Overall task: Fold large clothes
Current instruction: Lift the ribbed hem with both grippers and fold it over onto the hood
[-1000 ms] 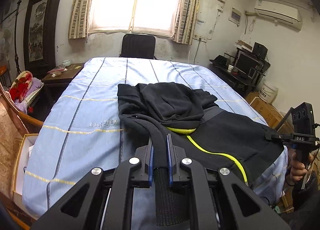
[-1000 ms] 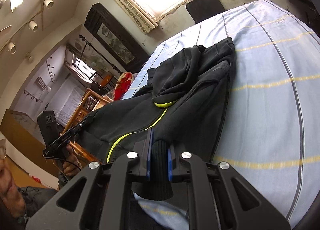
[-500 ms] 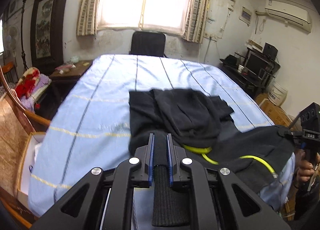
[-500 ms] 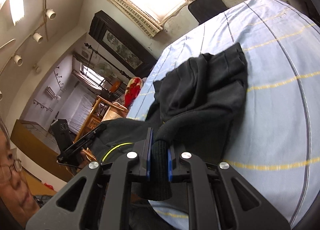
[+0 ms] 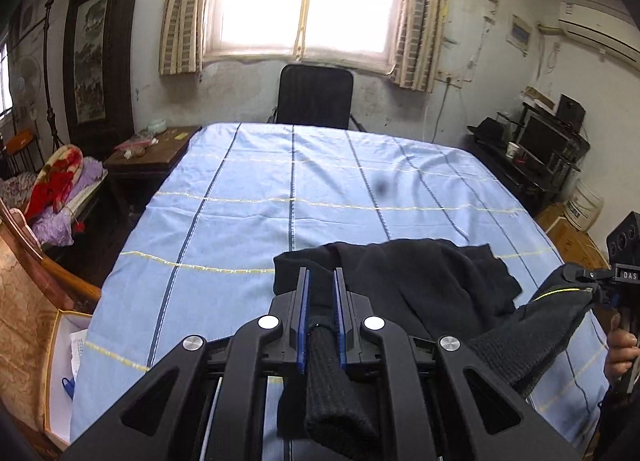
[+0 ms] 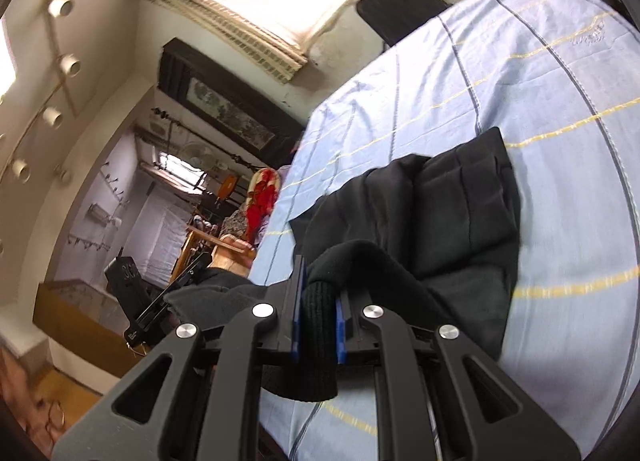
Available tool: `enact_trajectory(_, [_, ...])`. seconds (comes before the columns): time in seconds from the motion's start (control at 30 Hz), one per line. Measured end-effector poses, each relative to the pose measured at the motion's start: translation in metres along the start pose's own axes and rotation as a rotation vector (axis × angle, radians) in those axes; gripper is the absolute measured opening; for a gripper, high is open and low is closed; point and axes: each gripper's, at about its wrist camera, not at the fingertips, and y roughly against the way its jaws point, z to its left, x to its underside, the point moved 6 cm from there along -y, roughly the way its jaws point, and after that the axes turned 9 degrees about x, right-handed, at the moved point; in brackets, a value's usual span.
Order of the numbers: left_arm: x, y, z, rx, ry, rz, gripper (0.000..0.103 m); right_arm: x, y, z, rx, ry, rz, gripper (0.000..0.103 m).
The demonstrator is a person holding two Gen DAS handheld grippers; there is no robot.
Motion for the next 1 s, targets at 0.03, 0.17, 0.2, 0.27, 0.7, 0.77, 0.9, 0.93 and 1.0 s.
enact_trajectory(0.03, [-0.005, -0.017, 0.007, -0.005, 0.010, 0.020, 0.011, -0.004, -0.007, -0.004, 0.005, -0.010, 0.005, 0.011])
enact_trajectory(0.17, [-0.002, -0.082, 0.032, -0.042, 0.039, 0.114, 0.012, -0.028, -0.051, -0.035, 0.063, -0.069, 0.037, 0.012])
enact_trajectory(0.2, [0.004, -0.096, 0.036, -0.050, 0.043, 0.138, 0.012, -0.033, -0.066, -0.048, 0.082, -0.095, 0.054, 0.012])
enact_trajectory(0.27, [0.018, -0.133, 0.048, -0.073, 0.062, 0.208, 0.012, -0.038, -0.087, -0.070, 0.102, -0.149, 0.079, 0.012])
enact_trajectory(0.7, [-0.001, -0.081, 0.050, -0.055, 0.106, 0.097, 0.069, -0.049, -0.039, -0.069, -0.014, -0.191, -0.050, 0.080])
enact_trajectory(0.77, [-0.006, -0.062, 0.047, -0.062, 0.078, 0.063, 0.075, -0.052, -0.023, -0.061, 0.008, -0.134, -0.088, 0.080])
enact_trajectory(0.9, [0.000, -0.069, 0.044, -0.096, 0.027, 0.092, 0.077, -0.046, -0.019, -0.054, 0.180, 0.023, -0.126, 0.080])
enact_trajectory(0.93, [0.003, -0.078, 0.044, -0.095, 0.028, 0.113, 0.077, -0.044, -0.027, -0.053, 0.220, 0.057, -0.120, 0.080])
enact_trajectory(1.0, [0.008, -0.098, 0.047, -0.113, 0.033, 0.142, 0.077, -0.043, -0.046, -0.048, 0.253, 0.093, -0.101, 0.080])
